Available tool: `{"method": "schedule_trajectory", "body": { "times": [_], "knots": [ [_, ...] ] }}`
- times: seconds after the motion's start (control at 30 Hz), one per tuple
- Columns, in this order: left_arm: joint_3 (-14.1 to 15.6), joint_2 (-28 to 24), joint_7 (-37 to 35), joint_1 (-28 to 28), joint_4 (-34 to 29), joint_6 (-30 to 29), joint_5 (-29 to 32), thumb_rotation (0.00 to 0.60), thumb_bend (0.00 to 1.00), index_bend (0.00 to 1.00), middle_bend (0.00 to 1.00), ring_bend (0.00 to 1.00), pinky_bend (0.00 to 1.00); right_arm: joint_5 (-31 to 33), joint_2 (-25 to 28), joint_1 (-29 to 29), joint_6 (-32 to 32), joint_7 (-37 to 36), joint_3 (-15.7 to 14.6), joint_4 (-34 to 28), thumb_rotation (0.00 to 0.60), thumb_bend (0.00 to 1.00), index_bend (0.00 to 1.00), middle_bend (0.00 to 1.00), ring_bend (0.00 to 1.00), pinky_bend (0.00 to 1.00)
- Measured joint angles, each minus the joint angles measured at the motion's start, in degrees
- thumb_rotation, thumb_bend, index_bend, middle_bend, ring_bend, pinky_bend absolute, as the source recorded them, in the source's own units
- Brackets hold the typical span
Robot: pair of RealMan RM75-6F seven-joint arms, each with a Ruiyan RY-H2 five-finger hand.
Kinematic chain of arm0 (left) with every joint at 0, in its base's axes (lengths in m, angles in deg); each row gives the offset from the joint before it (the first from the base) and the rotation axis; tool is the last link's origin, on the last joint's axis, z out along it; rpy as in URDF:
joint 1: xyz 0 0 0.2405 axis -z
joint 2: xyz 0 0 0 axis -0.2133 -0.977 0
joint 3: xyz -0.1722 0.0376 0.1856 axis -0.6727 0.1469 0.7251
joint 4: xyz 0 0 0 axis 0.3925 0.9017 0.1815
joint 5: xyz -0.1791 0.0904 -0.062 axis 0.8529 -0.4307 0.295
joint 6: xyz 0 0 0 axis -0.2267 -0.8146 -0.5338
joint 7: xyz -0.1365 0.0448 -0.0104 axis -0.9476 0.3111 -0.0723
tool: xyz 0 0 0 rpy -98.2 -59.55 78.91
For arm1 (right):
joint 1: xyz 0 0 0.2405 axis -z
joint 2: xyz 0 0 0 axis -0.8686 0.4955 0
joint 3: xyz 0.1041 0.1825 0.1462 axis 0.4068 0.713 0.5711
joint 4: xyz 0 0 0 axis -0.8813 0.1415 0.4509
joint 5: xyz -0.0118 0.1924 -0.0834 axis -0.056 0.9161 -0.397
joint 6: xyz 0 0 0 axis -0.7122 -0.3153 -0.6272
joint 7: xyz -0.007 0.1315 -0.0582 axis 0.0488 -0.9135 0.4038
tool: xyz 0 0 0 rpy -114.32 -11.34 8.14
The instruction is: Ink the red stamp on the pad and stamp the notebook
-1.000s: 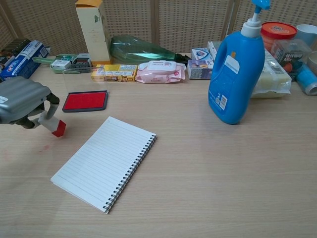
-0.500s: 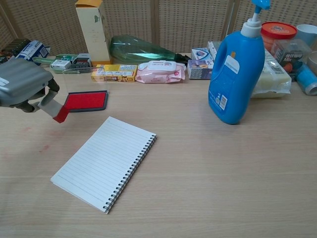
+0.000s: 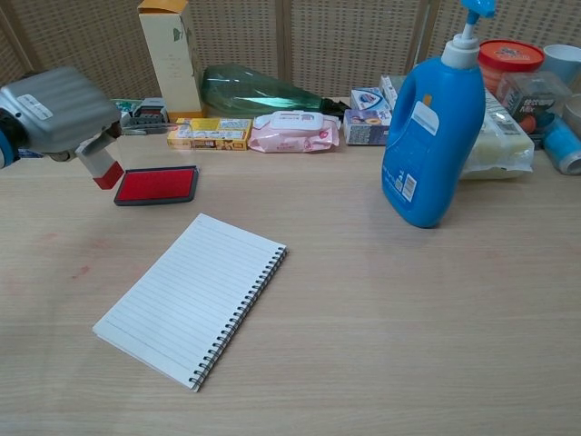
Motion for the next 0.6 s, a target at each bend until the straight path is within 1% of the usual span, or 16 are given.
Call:
{"method": "schedule_trajectory", "body": {
  "times": [0.27, 0.6],
  "knots": [
    [-0.81, 4.75, 1.02, 3.94, 9.95, 3.63, 2.68, 0.600, 0.35, 0.72, 1.00, 1.00, 1.00, 3.58, -0.61, -1.36, -2.41, 0.84, 1.21, 0.66, 0.600, 0.16, 0.00, 0.00, 0.00, 0.00],
    [-0.59, 9.71, 1.46, 6.90, 16.92, 5.90, 4.22, 0.600, 0.35, 0.72, 1.00, 1.00, 1.00, 4.69, -0.60, -1.59, -2.90, 0.58, 1.64, 0.89, 0.600, 0.16, 0.00, 0.00, 0.00, 0.00]
  ]
}}
